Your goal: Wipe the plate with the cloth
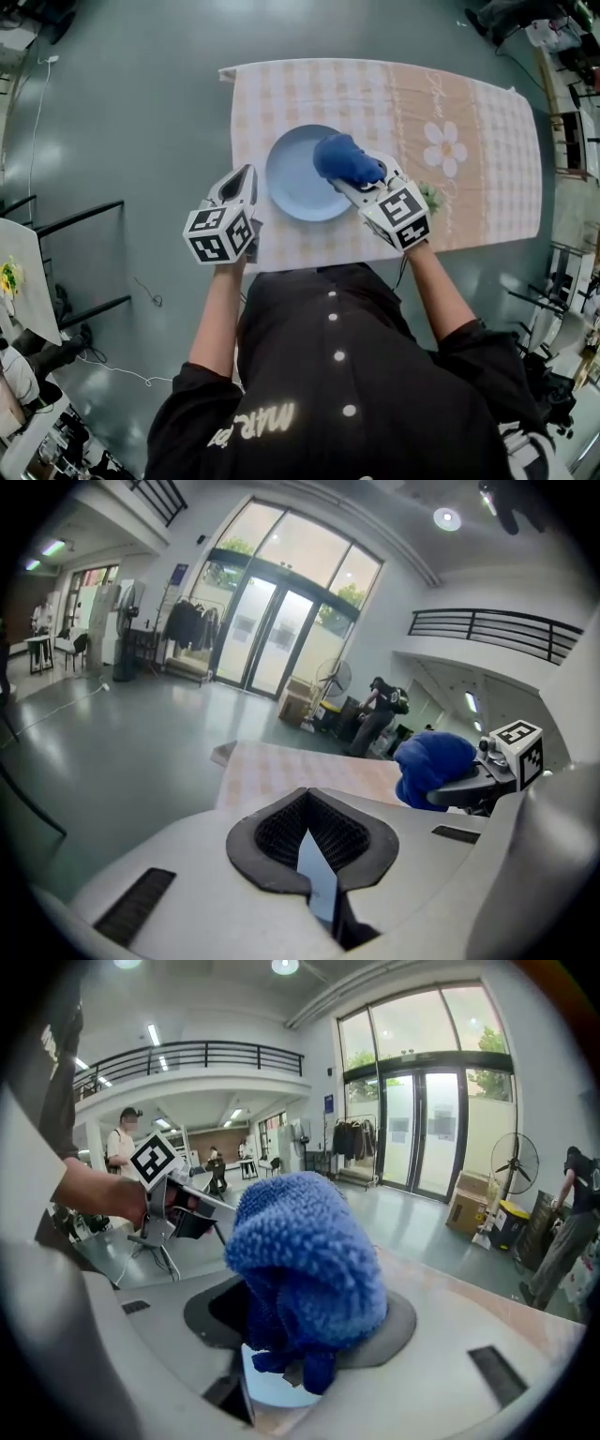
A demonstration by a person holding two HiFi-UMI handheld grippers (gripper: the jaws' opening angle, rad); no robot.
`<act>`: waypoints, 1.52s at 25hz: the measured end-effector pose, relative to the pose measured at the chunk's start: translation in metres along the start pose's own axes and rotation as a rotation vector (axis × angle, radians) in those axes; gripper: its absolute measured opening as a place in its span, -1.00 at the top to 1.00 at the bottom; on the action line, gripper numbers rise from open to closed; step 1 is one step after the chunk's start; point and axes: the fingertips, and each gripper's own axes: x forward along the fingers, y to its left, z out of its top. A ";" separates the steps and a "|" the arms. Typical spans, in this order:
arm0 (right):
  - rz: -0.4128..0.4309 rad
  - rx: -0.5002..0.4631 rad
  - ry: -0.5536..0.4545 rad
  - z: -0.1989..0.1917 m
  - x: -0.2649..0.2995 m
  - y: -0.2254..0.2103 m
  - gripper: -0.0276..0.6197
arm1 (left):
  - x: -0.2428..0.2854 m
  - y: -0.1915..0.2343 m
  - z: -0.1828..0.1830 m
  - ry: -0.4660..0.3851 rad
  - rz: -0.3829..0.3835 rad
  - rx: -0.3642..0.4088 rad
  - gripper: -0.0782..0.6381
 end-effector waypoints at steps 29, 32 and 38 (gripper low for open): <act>-0.480 0.065 -0.617 0.131 -0.205 -0.064 0.24 | -0.160 -0.085 0.179 -0.570 0.119 0.332 0.73; -0.520 0.044 -0.640 0.135 -0.223 -0.063 0.25 | -0.173 -0.086 0.185 -0.608 0.127 0.356 0.73; -0.568 0.035 -0.657 0.137 -0.242 -0.060 0.25 | -0.191 -0.079 0.194 -0.657 0.164 0.370 0.73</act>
